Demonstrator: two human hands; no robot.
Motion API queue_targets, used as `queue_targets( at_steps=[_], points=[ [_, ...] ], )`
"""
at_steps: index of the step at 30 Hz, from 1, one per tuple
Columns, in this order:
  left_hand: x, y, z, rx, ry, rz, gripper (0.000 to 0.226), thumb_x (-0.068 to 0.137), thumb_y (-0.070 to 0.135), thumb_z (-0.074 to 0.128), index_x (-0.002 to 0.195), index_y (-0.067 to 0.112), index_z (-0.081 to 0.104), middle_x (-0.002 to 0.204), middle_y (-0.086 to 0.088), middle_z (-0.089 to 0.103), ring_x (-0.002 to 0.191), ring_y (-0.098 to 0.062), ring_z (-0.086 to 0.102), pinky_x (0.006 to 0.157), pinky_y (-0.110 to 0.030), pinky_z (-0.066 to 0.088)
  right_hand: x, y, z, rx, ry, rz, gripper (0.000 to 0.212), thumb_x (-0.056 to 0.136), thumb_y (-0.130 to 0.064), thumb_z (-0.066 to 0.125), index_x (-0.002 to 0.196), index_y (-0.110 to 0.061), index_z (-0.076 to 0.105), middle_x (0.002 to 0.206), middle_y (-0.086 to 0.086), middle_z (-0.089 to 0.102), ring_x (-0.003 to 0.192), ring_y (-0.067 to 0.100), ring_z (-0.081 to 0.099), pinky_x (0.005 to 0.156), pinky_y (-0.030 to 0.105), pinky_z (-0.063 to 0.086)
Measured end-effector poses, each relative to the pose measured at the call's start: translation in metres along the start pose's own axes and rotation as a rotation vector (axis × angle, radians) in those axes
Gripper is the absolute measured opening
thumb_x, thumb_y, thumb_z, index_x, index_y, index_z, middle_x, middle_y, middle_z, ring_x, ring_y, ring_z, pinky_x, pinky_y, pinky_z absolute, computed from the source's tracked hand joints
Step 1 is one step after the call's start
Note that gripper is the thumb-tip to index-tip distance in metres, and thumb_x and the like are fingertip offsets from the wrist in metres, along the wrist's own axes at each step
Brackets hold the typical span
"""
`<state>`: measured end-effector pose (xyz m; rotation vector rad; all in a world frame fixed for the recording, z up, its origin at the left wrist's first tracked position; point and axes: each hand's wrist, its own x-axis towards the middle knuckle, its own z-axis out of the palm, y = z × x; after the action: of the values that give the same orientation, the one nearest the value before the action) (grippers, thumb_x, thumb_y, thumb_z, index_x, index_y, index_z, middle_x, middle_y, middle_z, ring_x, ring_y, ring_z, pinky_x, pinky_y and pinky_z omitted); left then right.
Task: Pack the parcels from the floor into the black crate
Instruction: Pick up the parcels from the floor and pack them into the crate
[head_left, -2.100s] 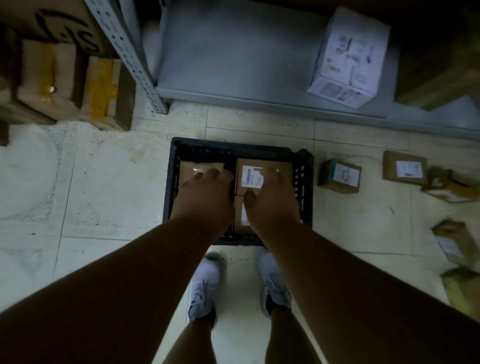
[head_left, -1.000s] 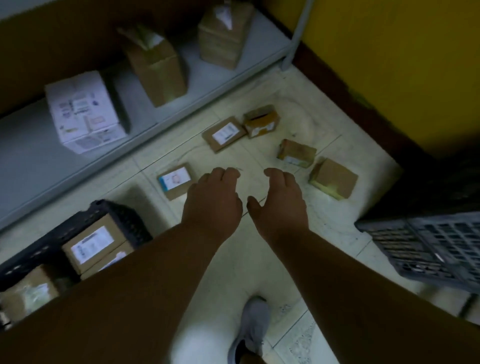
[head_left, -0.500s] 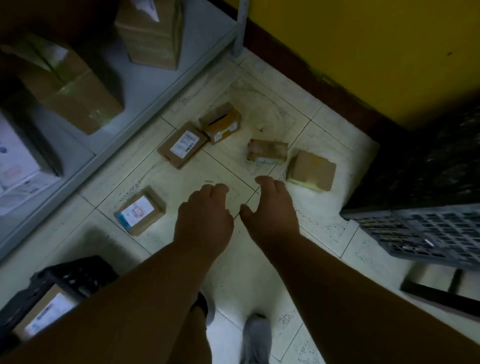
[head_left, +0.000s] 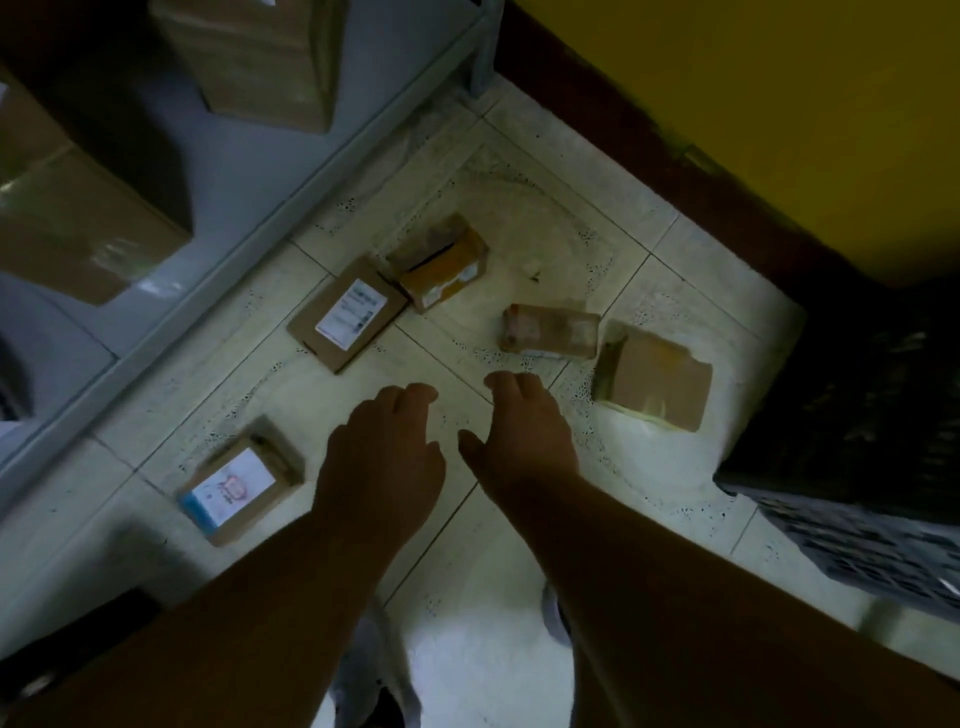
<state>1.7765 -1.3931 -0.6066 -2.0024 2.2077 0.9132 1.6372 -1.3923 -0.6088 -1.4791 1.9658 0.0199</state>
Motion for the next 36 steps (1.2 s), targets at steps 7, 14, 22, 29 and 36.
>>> queue_targets(
  at_steps=[7, 14, 22, 29, 36],
  points=[
    [0.078, 0.038, 0.129, -0.073, -0.102, -0.1, 0.053, 0.092, 0.035, 0.06, 0.14, 0.021, 0.044, 0.135, -0.003, 0.055, 0.123, -0.022, 0.052, 0.098, -0.041, 0.048, 0.087, 0.095, 0.057, 0.085, -0.061, 0.127, 0.058, 0.089, -0.035, 0.066, 0.138, -0.019, 0.041, 0.14, 0.005, 0.042, 0.126, 0.025, 0.045, 0.104, 0.042, 0.043],
    [0.157, 0.093, 0.235, -0.19, -0.214, -0.021, 0.048, 0.093, 0.032, 0.059, 0.137, 0.021, 0.044, 0.133, -0.003, 0.054, 0.118, -0.022, 0.055, 0.094, -0.037, 0.048, 0.151, 0.231, 0.076, 0.058, 0.078, 0.373, 0.067, 0.085, -0.052, 0.066, 0.138, -0.018, 0.044, 0.135, 0.007, 0.047, 0.123, 0.027, 0.048, 0.101, 0.042, 0.046],
    [0.224, 0.165, 0.324, -0.413, -0.514, -0.11, 0.051, 0.096, 0.031, 0.054, 0.143, 0.024, 0.038, 0.136, -0.005, 0.052, 0.107, -0.024, 0.056, 0.086, -0.033, 0.049, 0.194, 0.373, 0.067, 0.116, 0.188, 0.692, 0.09, 0.082, -0.058, 0.066, 0.151, -0.035, 0.013, 0.162, 0.019, 0.004, 0.148, 0.043, 0.009, 0.116, 0.059, 0.024],
    [0.239, 0.173, 0.339, -0.518, -0.596, -0.09, 0.042, 0.096, 0.02, 0.055, 0.138, 0.019, 0.047, 0.119, -0.006, 0.059, 0.1, -0.023, 0.059, 0.074, -0.029, 0.05, 0.211, 0.395, 0.074, 0.179, 0.197, 0.751, 0.079, 0.068, -0.081, 0.052, 0.131, -0.033, 0.044, 0.119, 0.007, 0.059, 0.106, 0.032, 0.056, 0.095, 0.045, 0.046],
    [0.23, 0.151, 0.303, -0.563, -0.407, -0.127, 0.023, 0.095, 0.022, 0.056, 0.118, 0.022, 0.057, 0.105, -0.005, 0.063, 0.083, -0.023, 0.06, 0.065, -0.033, 0.05, 0.188, 0.363, 0.063, 0.367, 0.437, 0.87, 0.057, 0.068, -0.07, 0.052, 0.11, -0.032, 0.048, 0.108, 0.003, 0.049, 0.093, 0.028, 0.058, 0.081, 0.048, 0.054]
  ],
)
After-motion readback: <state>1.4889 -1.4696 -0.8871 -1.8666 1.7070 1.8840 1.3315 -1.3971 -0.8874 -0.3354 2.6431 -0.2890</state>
